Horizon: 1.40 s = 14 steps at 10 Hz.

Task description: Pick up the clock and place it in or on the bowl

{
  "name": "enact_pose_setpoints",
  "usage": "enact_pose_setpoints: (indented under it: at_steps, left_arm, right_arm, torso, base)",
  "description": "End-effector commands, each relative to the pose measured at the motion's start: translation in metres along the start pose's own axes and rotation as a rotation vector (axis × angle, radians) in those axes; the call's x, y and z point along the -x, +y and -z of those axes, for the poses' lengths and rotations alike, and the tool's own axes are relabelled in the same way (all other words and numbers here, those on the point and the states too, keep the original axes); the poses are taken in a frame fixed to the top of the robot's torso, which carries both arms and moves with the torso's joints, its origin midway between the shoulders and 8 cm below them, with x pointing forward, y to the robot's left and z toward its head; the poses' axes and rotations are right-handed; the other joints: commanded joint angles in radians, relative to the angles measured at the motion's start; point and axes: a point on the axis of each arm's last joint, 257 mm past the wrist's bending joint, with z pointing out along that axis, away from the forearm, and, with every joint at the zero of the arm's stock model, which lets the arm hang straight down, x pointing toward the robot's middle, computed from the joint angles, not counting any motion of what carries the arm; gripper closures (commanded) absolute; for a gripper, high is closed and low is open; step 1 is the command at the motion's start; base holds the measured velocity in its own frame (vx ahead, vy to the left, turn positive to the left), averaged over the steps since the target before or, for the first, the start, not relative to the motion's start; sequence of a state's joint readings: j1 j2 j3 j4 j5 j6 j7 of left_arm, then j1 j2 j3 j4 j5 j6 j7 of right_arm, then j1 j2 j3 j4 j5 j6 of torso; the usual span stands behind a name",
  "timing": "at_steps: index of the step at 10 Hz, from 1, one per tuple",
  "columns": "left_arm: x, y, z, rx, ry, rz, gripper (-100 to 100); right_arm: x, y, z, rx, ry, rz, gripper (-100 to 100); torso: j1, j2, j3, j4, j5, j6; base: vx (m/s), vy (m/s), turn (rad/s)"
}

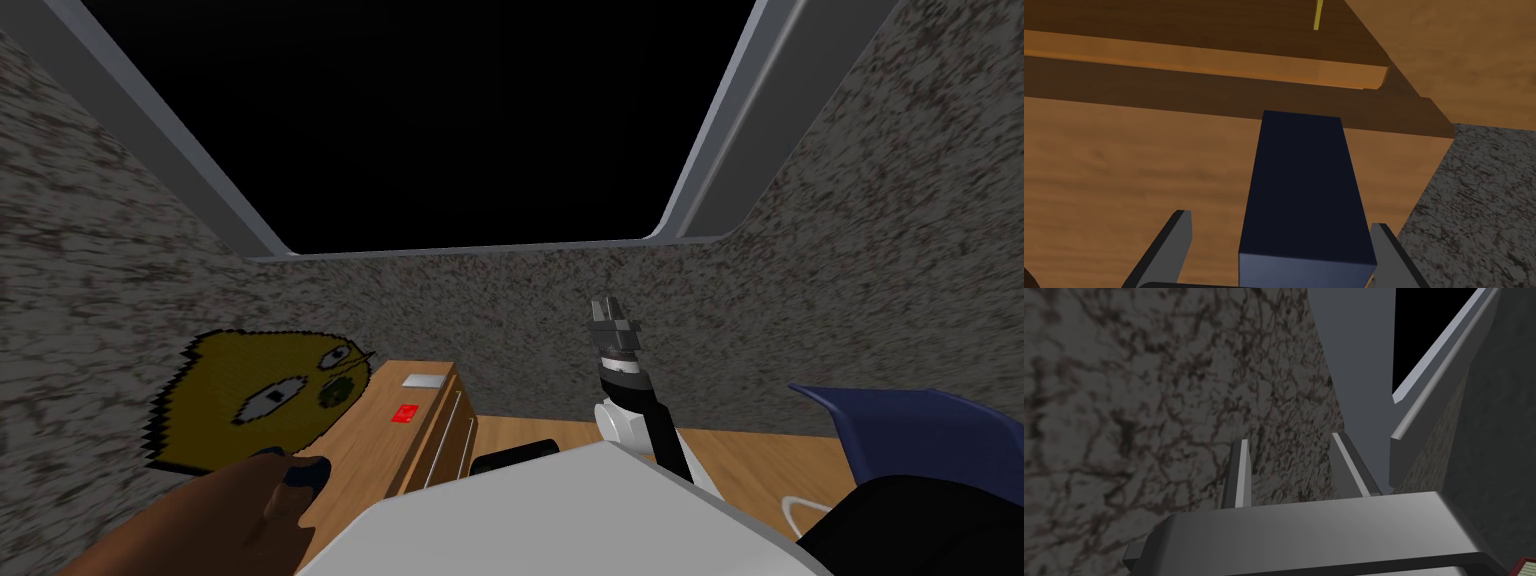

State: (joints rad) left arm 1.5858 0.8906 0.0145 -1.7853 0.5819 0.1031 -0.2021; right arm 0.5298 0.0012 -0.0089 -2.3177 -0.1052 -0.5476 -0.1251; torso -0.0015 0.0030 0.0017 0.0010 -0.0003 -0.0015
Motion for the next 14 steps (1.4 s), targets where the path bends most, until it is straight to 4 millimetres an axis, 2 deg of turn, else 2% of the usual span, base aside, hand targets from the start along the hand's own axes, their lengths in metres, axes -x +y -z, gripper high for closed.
enact_pose_setpoints:
  at_steps: [1,2,6,7,8,10,11,12,13,14]
  left_arm:
    - [0.0,0.0,0.0,0.0,0.0,0.0,-100]
    - [0.0,0.0,0.0,0.001,0.0,0.0,100]
    - [0.0,0.001,0.0,0.002,0.0,0.0,100]
    - [0.0,0.001,0.0,0.002,0.0,0.0,0]
    - [0.004,-0.001,0.009,-0.001,-0.001,-0.004,100]
    - [0.009,-0.003,0.018,-0.003,-0.002,-0.008,100]
    - [0.008,-0.001,0.015,-0.001,-0.001,-0.007,100]
    - [0.008,-0.001,0.015,-0.002,-0.002,-0.006,0]
    - [0.017,-0.001,0.012,-0.008,-0.008,0.002,100]
    - [0.02,-0.001,0.01,-0.01,-0.009,0.006,100]
  right_arm:
    - [0.0,0.0,0.0,0.0,0.0,0.0,0]
    - [0.0,0.0,0.0,0.0,0.0,0.0,0]
    - [0.0,0.0,0.0,0.0,0.0,0.0,0]
    - [0.0,0.0,0.0,0.0,0.0,0.0,0]
    - [0.0,0.0,0.0,0.0,0.0,0.0,0]
    - [0.0,0.0,0.0,0.0,0.0,0.0,0]
    - [0.0,0.0,0.0,0.0,0.0,0.0,0]
    - [0.0,0.0,0.0,0.0,0.0,0.0,0]
    - [0.0,0.0,0.0,0.0,0.0,0.0,0]
    - [0.0,0.0,0.0,0.0,0.0,0.0,0]
  torso:
    - [0.0,0.0,0.0,0.0,0.0,0.0]
    - [-0.001,0.0,0.0,0.0,0.0,0.0]
    - [-0.002,0.0,0.0,0.0,-0.001,0.0]
    - [-0.002,0.0,0.0,0.0,-0.001,0.0]
    - [-0.002,0.0,0.0,0.0,0.0,0.0]
    - [-0.005,0.0,0.0,0.0,-0.002,0.0]
    - [-0.005,0.0,0.0,0.0,-0.002,0.0]
    - [-0.004,0.0,0.0,0.0,-0.001,0.0]
    - [-0.003,0.0,0.0,0.0,-0.001,0.0]
    - [-0.003,0.0,0.0,0.0,-0.001,0.0]
  base:
    - [0.001,0.01,-0.005]
    - [0.0,0.0,0.0]
    - [0.0,0.0,0.0]
    - [0.0,0.0,0.0]
    - [-0.003,-0.022,0.039]
    - [-0.008,-0.034,0.033]
    - [-0.005,-0.013,0.006]
    - [0.0,0.0,0.0]
    - [0.006,-0.015,-0.008]
    - [0.009,-0.024,-0.009]
